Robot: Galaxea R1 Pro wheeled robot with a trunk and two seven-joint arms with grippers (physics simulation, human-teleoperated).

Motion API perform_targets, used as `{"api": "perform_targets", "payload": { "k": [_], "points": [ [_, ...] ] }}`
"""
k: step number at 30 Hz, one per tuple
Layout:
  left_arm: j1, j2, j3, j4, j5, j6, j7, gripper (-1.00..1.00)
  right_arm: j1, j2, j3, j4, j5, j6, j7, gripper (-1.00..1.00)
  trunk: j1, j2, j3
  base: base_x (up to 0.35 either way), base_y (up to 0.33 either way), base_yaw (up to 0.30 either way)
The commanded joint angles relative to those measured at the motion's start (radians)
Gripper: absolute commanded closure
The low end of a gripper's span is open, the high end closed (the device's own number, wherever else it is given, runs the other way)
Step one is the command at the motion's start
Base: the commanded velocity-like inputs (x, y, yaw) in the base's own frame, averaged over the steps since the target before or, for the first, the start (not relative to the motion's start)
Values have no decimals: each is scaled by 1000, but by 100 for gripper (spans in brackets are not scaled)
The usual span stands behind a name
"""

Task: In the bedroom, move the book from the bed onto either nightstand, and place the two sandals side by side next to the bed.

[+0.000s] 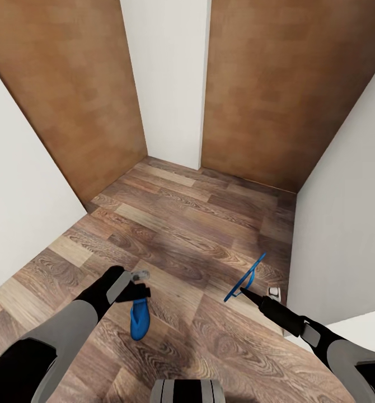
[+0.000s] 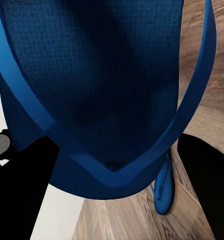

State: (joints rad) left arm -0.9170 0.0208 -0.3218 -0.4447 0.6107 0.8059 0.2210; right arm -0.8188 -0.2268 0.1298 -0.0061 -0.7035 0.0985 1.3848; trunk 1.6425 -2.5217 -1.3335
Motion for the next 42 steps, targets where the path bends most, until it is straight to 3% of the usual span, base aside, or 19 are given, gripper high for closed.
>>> {"api": "perform_targets", "payload": {
  "k": [1, 10, 21, 24, 27, 31, 42],
  "points": [
    [0, 1, -7, -3, 11, 2, 8, -100, 0, 0, 8, 0, -10, 10, 3, 100, 0, 0, -1, 0, 0, 0],
    [0, 2, -7, -9, 11, -3, 8, -100, 0, 0, 8, 0, -10, 9, 3, 100, 0, 0, -1, 0, 0, 0],
    [0, 3, 0, -9, 11, -68, 10, -100, 0, 0, 8, 0, -10, 9, 3, 100, 0, 0, -1, 0, 0, 0],
    [0, 5, 19, -9, 11, -75, 10, -100, 0, 0, 8, 0, -11, 9, 3, 100, 0, 0, -1, 0, 0, 0],
    [0, 12, 62, -9, 11, -83, 9, -100, 0, 0, 8, 0, -10, 9, 3, 100, 0, 0, -1, 0, 0, 0],
    [0, 18, 111, -8, 9, -87, 8, -100, 0, 0, 8, 0, -11, 9, 3, 100, 2, -1, -16, 0, 0, 0],
    [0, 19, 131, -8, 11, -90, 8, -100, 0, 0, 8, 0, -10, 9, 3, 100, 7, -4, -59, 0, 0, 0]
  ]
}}
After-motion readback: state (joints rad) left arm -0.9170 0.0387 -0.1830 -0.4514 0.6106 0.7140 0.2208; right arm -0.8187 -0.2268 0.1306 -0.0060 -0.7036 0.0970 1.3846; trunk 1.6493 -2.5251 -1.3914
